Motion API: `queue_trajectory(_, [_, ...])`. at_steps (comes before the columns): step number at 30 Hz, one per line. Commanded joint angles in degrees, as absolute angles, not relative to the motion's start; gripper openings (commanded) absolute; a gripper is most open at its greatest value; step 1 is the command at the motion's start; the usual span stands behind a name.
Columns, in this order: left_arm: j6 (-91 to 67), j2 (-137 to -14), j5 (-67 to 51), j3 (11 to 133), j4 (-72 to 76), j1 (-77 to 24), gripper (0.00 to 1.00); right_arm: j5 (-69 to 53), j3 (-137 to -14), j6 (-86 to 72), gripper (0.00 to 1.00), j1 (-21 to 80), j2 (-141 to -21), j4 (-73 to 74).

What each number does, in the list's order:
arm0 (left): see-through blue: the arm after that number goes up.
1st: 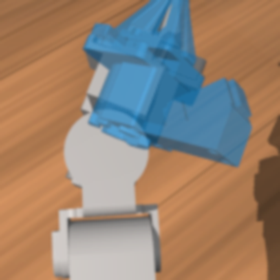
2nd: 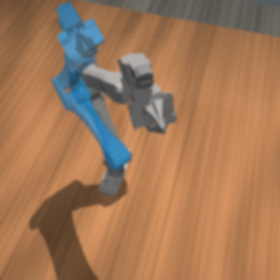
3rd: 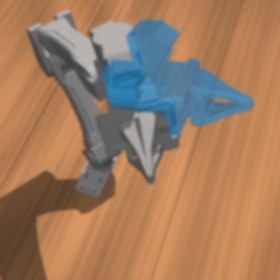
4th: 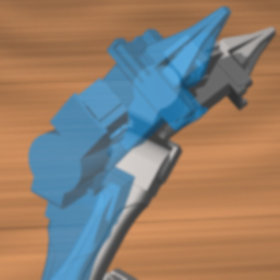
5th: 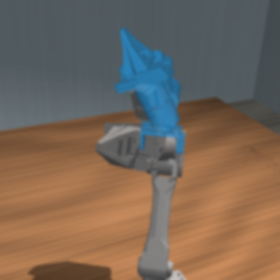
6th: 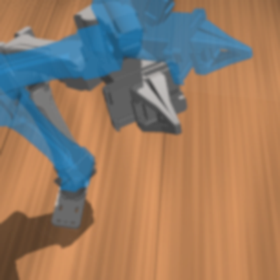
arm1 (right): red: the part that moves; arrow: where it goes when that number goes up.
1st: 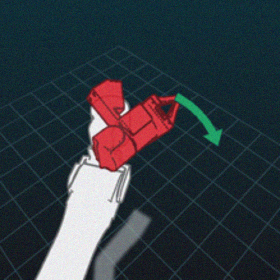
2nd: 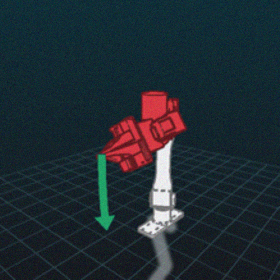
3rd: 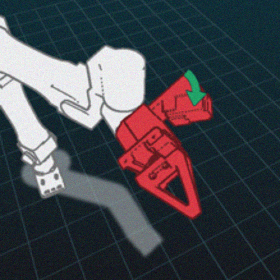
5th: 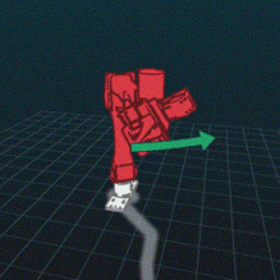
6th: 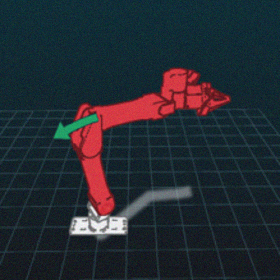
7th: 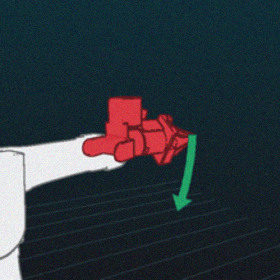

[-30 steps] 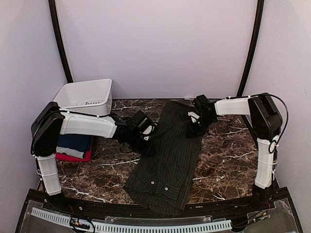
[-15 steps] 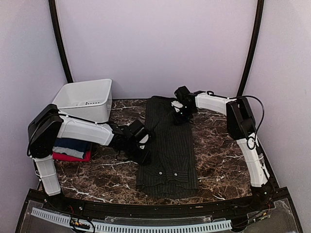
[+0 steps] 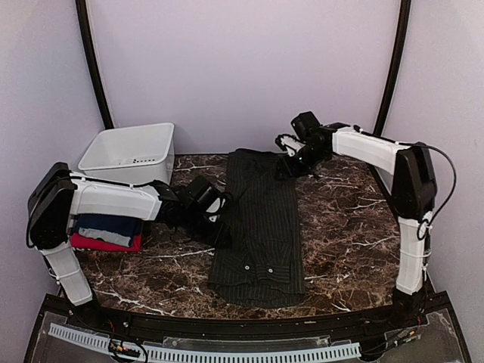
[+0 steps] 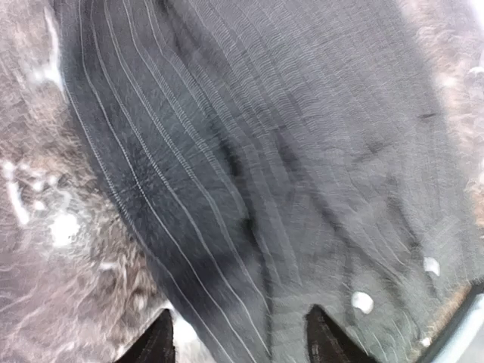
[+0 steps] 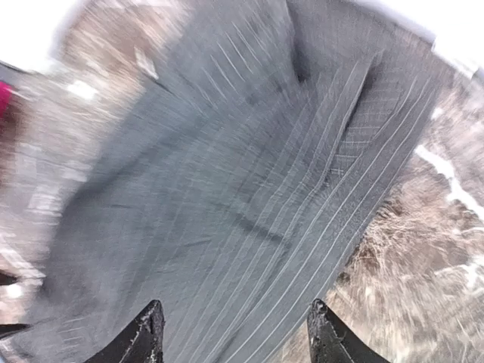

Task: Fold and stack the mixed laundry pile
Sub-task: Rotate the rectangle-folded shirt at the center of the board, then pick up the rectangle-folded shirt from the center of the board.

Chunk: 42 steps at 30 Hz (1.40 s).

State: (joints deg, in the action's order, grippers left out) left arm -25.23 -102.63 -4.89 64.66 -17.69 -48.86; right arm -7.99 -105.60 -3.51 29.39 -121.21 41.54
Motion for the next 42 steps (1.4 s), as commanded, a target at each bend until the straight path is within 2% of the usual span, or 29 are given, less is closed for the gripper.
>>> queue_trajectory(1, [-28.1, -91.0, -7.5, 61.0, -17.1, -48.7, 0.62, -16.6, -95.0, -8.2, 0.62, 29.3, -105.7, 36.8])
queue_trajectory(11, [-39.9, -80.7, -16.0, 43.2, -10.2, -51.5, 0.60, -27.2, -57.5, -21.3, 0.57, 31.2, -80.2, 28.8])
queue_trajectory(20, [-47.5, -81.4, -17.0, 35.7, -3.8, -56.8, 0.57, -33.1, -37.4, -31.1, 0.53, 34.8, -72.8, 20.8])
queue_trajectory(27, [-47.4, -80.4, -15.7, 36.5, -4.7, -56.7, 0.53, -34.3, -32.0, -33.5, 0.53, 37.0, -72.9, 17.2])
queue_trajectory(34, [-47.6, -83.2, -14.9, 38.1, -5.1, -56.8, 0.56, -39.6, -28.4, -37.5, 0.54, 37.5, -75.2, 9.1])
queue_trajectory(38, [-49.1, -85.1, -16.1, 38.3, -1.7, -56.7, 0.57, -38.8, -29.0, -37.8, 0.52, 38.8, -78.3, 7.2])
queue_trajectory(42, [-50.2, -87.6, -17.2, 37.9, 0.8, -56.7, 0.49, -38.1, -28.1, -39.1, 0.47, 41.1, -82.1, 4.0])
